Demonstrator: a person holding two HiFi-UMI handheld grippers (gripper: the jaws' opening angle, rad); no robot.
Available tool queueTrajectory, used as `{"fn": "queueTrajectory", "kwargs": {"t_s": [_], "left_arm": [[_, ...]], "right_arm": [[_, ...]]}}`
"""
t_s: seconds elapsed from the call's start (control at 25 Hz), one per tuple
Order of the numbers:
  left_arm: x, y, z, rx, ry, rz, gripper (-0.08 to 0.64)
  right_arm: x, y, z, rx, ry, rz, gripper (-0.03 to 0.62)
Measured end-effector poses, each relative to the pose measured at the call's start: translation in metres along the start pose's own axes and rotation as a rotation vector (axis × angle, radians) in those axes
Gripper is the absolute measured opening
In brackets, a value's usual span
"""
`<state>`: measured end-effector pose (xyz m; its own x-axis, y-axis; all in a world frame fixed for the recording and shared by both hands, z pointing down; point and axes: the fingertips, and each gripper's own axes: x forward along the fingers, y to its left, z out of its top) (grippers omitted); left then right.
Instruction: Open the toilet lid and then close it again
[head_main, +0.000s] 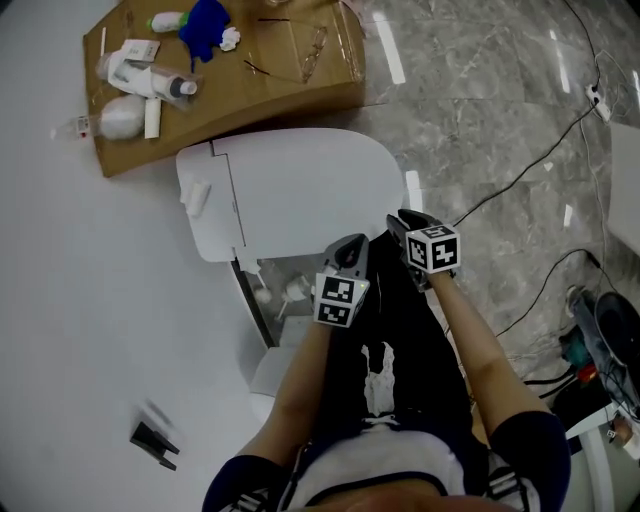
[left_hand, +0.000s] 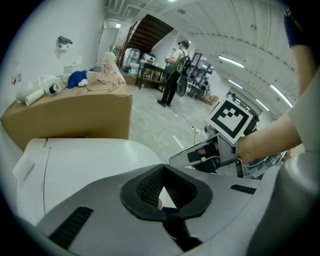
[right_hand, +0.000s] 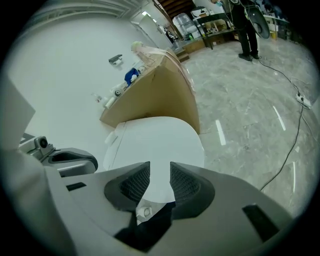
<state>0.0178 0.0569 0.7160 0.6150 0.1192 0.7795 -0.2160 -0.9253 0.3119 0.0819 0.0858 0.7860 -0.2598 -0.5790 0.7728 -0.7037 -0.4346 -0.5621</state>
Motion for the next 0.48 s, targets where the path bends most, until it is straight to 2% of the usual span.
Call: {"fn": "queueTrajectory", "kwargs": {"t_s": [0.48], "left_arm": [[0.034,0.008,-0.029,0.051,0.073,-0.039,0.006]], "right_arm": [[0.054,-0.059,-0.031,0.074,0.019,-0.078,0.134]]}}
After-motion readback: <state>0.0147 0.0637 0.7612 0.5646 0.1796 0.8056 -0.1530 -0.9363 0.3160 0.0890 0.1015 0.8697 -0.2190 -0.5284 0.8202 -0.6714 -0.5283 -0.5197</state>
